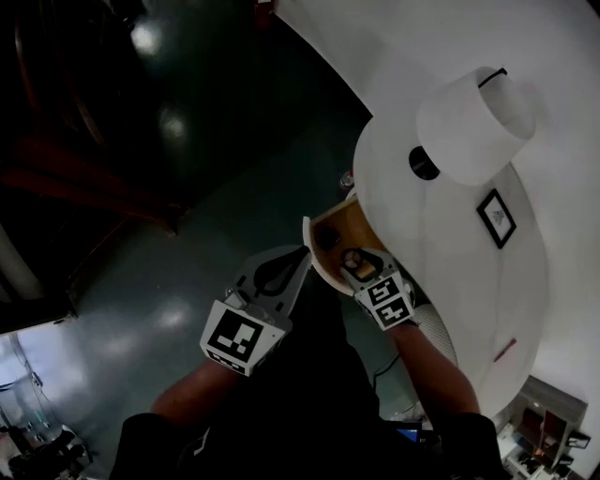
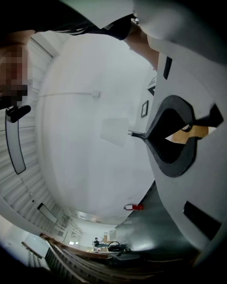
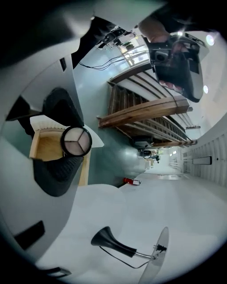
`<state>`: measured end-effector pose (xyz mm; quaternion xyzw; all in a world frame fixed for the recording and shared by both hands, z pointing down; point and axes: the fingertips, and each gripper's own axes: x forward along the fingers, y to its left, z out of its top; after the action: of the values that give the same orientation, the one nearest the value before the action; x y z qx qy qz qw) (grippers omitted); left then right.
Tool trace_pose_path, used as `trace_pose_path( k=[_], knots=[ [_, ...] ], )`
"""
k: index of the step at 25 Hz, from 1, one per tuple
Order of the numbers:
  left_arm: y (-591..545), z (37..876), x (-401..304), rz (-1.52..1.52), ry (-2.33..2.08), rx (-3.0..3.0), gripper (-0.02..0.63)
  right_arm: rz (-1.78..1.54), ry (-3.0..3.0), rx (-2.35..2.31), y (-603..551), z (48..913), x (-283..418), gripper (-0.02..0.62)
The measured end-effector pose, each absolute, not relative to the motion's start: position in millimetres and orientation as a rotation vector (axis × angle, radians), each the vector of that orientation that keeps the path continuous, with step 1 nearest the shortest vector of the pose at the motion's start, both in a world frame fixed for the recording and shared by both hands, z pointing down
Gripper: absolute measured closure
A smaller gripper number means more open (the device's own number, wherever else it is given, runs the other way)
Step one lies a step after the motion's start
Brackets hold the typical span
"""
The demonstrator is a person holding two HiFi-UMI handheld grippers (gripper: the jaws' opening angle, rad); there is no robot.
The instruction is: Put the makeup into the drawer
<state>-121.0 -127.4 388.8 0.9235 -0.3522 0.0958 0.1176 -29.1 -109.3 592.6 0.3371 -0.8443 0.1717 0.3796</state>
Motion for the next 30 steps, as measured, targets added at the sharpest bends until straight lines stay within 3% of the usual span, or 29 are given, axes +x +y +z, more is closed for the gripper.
trace_pose_path(
  k=[16,30],
  knots=[
    [-149.4,472.4,-124.2,0.356,-0.998,2.617,0.595,0.43,-2.07,0.666,-125.1,724.5,-36.3,0.38],
    [-151.5,495.3,-131.6,0.373,-1.031,2.581,0.595,0.375,-2.02,0.399,-126.2,782.3,-40.2,0.38]
  ],
)
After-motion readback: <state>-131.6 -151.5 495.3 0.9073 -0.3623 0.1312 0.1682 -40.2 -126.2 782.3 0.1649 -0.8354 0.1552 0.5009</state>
